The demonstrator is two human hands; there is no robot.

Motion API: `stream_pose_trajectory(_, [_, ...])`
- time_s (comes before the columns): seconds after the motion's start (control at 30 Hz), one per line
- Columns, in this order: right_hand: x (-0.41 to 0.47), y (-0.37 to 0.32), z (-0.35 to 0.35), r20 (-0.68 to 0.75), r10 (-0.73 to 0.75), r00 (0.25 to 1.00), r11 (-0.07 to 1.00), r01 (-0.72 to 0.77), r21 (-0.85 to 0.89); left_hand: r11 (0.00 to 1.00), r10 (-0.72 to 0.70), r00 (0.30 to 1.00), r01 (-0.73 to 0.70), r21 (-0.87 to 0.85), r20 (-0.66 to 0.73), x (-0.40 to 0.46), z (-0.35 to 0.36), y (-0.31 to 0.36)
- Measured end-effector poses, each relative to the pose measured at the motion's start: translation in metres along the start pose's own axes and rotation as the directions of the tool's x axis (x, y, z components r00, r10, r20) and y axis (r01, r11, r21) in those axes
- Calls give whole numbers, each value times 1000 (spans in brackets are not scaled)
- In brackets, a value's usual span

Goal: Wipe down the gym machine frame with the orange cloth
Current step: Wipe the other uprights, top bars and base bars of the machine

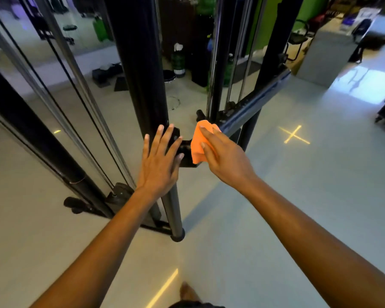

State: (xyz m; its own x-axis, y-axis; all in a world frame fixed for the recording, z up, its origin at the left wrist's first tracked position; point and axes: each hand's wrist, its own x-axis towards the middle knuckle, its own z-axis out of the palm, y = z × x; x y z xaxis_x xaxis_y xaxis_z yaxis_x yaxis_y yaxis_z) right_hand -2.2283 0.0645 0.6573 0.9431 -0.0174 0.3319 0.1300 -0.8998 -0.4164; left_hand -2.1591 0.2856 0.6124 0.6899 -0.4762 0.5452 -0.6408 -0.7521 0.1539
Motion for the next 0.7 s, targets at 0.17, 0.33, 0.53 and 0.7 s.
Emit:
stream_pose_trajectory(0.17, [40,36,56,129,-49,990,974,75,-212,993,-25,998,18,120,52,11,17,-6])
stream_pose_trajectory(0.33, [44,80,67,65,-200,978,946,210,-248,987,-127,991,122,106,43,8,28,10])
stream_pose_trajectory(0.53, [51,52,87,-19,-281,960,956,278,-93,951,-253,967,256,173,-43,9,34,33])
stream_pose_trajectory(0.7, [75,134,70,-22,-515,857,852,509,-126,918,-335,939,344,198,-79,13,40,50])
